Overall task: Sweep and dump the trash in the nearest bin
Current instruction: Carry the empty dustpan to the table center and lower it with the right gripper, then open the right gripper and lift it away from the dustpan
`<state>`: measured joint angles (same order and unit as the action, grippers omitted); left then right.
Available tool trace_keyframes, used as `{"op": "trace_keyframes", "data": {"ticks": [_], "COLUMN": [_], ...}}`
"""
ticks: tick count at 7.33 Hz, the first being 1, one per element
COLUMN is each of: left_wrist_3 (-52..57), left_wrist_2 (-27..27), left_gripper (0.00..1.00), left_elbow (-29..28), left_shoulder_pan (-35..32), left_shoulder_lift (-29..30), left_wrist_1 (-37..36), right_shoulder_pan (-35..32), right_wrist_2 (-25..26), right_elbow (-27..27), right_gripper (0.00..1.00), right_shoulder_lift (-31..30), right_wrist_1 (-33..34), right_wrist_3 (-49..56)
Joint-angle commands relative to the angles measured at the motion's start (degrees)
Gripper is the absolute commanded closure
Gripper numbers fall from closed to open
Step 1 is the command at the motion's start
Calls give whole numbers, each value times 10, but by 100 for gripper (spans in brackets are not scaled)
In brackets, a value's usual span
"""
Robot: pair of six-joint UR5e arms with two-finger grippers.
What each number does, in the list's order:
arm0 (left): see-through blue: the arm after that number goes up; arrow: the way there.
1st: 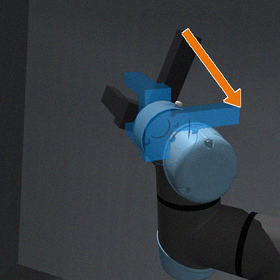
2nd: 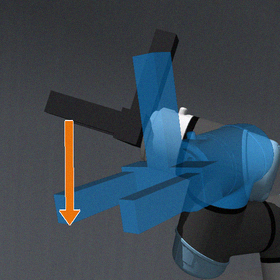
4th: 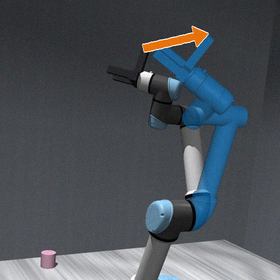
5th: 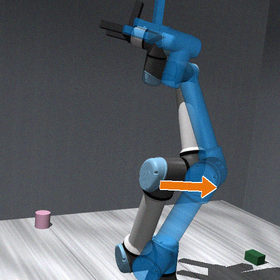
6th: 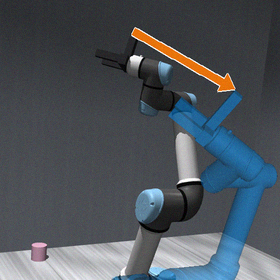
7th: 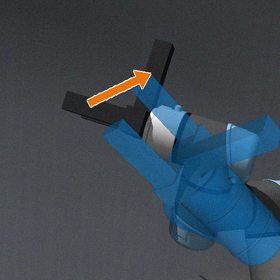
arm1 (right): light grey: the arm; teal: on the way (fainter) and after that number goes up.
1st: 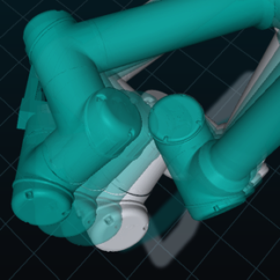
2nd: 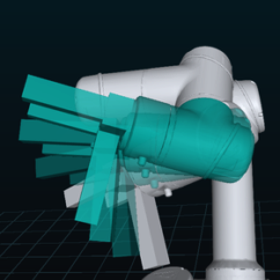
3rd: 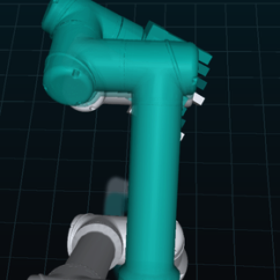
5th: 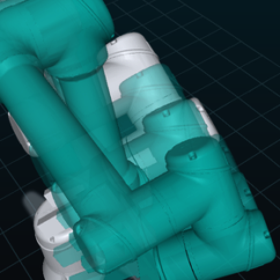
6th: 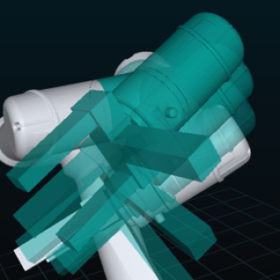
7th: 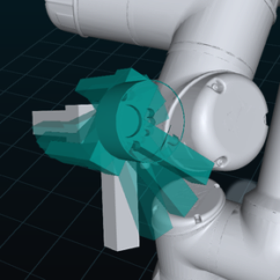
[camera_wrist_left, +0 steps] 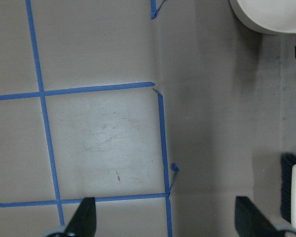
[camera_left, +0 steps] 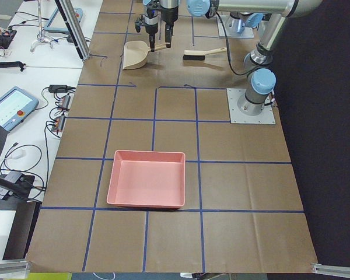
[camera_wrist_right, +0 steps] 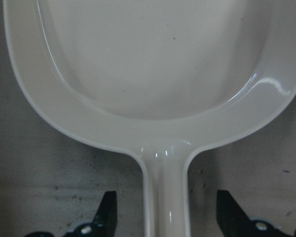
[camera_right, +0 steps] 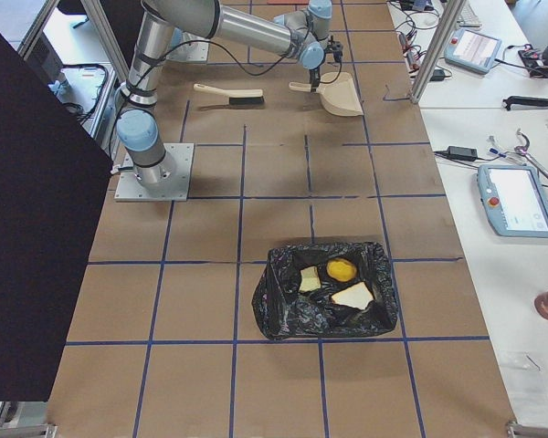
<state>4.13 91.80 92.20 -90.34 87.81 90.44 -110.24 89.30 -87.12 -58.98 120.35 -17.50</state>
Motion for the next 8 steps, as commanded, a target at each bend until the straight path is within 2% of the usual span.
{"op": "trace_keyframes", "data": {"ticks": [1,2,4,8], "left_wrist_3": [0,0,0,-1], "left_wrist_2": [0,0,0,-3], "left_gripper": [0,0,0,0], "left_elbow": [-1,-1,-1,-1], "left_shoulder_pan": [1,0,0,0], "left_shoulder_lift": [0,0,0,0], "left_wrist_1": [0,0,0,0], "right_shoulder_pan": [9,15,39,177], "right_wrist_2": [-1,0,7,9], "right_elbow": [2,17,36,29], "right_gripper": [0,0,0,0], "right_shoulder_lift": [-7,-22,-65,-209], "right_wrist_1": [-1,-12,-99,-290], "right_wrist_3": [2,3,39,226]}}
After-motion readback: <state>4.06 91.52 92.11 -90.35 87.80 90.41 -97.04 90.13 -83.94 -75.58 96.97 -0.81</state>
